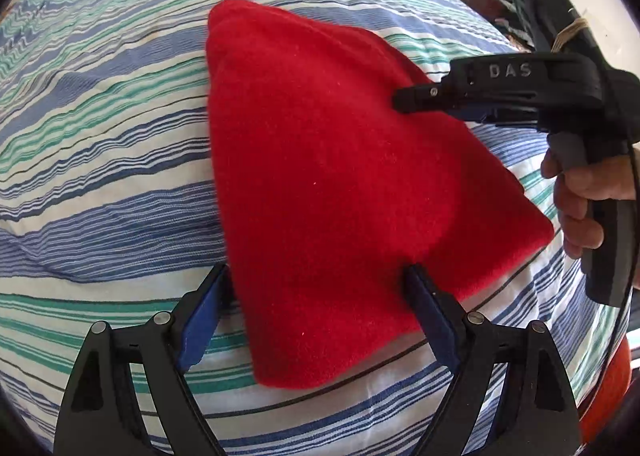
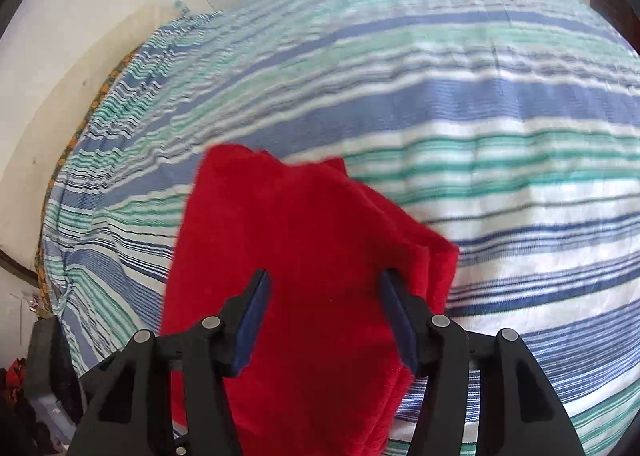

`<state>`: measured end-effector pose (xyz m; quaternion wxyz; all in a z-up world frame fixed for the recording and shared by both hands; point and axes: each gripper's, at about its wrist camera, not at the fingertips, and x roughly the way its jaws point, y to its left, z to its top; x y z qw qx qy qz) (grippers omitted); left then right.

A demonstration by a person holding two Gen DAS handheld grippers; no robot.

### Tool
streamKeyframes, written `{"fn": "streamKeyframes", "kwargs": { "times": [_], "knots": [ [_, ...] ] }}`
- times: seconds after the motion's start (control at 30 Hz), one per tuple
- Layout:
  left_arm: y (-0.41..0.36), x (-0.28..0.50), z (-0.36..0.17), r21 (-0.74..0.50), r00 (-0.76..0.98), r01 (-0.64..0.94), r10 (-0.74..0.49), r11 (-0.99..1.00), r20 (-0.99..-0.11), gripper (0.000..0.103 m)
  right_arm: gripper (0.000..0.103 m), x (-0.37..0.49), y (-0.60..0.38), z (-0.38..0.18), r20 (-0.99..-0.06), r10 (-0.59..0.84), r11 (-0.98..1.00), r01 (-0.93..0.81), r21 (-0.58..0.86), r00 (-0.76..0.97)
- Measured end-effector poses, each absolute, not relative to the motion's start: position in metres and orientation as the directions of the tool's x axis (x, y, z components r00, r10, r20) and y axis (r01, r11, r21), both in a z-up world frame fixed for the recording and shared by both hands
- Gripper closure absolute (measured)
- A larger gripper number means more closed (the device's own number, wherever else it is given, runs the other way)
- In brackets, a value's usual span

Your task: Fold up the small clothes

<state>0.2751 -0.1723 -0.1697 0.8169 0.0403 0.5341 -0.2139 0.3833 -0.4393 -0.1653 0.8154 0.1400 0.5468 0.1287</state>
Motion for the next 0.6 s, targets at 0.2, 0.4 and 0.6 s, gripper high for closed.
{"fn": "streamKeyframes", "kwargs": {
  "times": [0.2, 0.4, 0.6],
  "knots": [
    [-0.159, 0.265, -0.144, -0.181, 0.400, 0.356, -0.325, 0.917, -0.857, 0.014, 0.055, 0.338, -0.459, -0.124, -0.755, 0.430, 0.894, -0.115, 0.433, 0.495],
    [-0.159, 0.264, -0.149, -0.118, 0.404, 0.310, -0.243, 0.943, -0.882, 0.014, 0.054, 0.267, -0.439, -0.102, -0.684, 0.510, 0.860, -0.294, 0.418, 0.521],
    [-0.151, 0.252, -0.133, -0.041, 0.454, 0.308, -0.184, 0.951, -0.871, 0.014, 0.054, 0.250, -0.431, -0.169, -0.845, 0.355, 0.930, -0.238, 0.279, 0.400]
  ]
}}
